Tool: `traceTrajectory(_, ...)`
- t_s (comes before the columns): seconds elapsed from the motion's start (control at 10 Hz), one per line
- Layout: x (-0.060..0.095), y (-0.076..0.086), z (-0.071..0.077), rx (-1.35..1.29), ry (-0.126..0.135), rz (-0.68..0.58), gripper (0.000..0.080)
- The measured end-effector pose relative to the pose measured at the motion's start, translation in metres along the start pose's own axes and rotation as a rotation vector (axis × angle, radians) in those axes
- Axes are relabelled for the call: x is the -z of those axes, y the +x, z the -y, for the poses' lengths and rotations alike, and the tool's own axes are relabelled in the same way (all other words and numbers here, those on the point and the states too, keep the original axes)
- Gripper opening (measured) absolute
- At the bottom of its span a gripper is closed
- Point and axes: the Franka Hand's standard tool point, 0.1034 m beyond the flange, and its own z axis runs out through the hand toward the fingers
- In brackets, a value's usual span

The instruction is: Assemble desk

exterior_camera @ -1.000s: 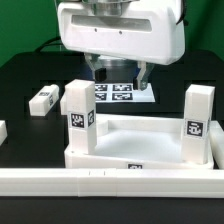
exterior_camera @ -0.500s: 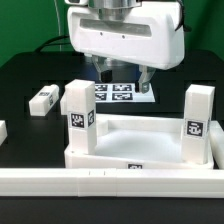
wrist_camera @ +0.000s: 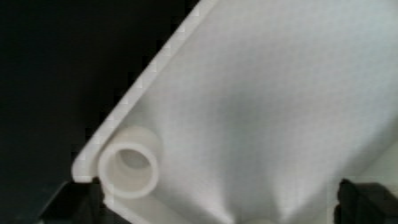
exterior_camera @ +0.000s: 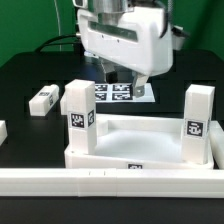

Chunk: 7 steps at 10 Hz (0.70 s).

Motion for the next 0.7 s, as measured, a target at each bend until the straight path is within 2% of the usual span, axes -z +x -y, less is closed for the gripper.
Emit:
traceTrajectory(0.1, -0.006, -0.003, -0.003, -0.111, 0.014, -0.010, 0.0649)
traceTrajectory(0.2, -0.007, -0.006, -0.003, -0.119, 0.009, -0.004, 0.0649)
traceTrajectory(0.6, -0.009, -0.012, 0.000, -0.377, 0.022, 0.027, 0.0649)
traceTrajectory(0.7, -0.015, -0.014, -0.005, -0.453, 0.016, 0.039, 0.0649)
